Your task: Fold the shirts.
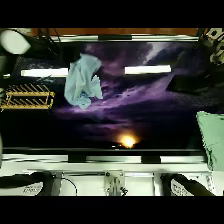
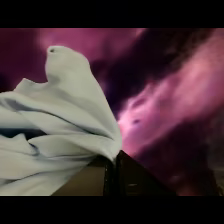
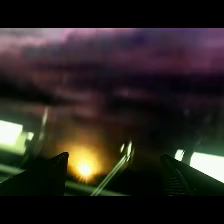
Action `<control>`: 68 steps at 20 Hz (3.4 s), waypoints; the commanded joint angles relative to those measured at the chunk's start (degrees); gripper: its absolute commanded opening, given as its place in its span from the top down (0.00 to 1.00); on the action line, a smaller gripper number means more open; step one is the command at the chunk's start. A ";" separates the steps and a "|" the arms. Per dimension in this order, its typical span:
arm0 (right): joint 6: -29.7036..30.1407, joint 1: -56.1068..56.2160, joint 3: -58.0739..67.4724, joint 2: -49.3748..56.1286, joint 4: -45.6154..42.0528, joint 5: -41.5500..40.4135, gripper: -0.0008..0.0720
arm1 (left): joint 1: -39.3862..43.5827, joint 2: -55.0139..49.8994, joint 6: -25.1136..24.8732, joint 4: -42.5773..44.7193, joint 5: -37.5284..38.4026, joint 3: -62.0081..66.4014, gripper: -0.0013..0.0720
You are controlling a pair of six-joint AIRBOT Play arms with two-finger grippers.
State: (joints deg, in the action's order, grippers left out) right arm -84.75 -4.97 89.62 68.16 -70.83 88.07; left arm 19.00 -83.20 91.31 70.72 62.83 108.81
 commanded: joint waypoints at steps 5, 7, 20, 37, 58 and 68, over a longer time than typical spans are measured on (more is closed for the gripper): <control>0.15 -3.91 18.84 -10.75 -9.68 0.26 0.04 | 16.72 13.09 1.99 1.20 4.92 0.87 0.94; 0.13 -3.82 18.82 -12.94 -9.62 2.47 0.10 | 19.47 12.63 3.06 2.58 5.14 -4.35 0.94; 0.87 -3.85 8.11 -2.10 -8.37 13.97 0.11 | 5.79 6.25 0.66 -3.06 24.85 -20.02 0.22; 6.10 -2.86 -37.97 6.14 14.19 -3.30 0.11 | 1.51 9.11 -7.37 -25.81 -7.02 -68.87 0.06; 2.21 17.03 -37.97 14.47 17.64 -19.41 0.18 | 1.68 4.28 -21.64 -34.73 -7.15 -59.41 0.94; 13.00 12.44 -7.04 0.24 10.25 -2.69 0.90 | 1.16 9.35 -21.94 -24.63 2.80 -17.64 0.94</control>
State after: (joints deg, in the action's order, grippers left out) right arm -76.95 7.92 69.17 74.22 -59.61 82.72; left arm 19.03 -75.48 69.65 44.58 63.42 76.31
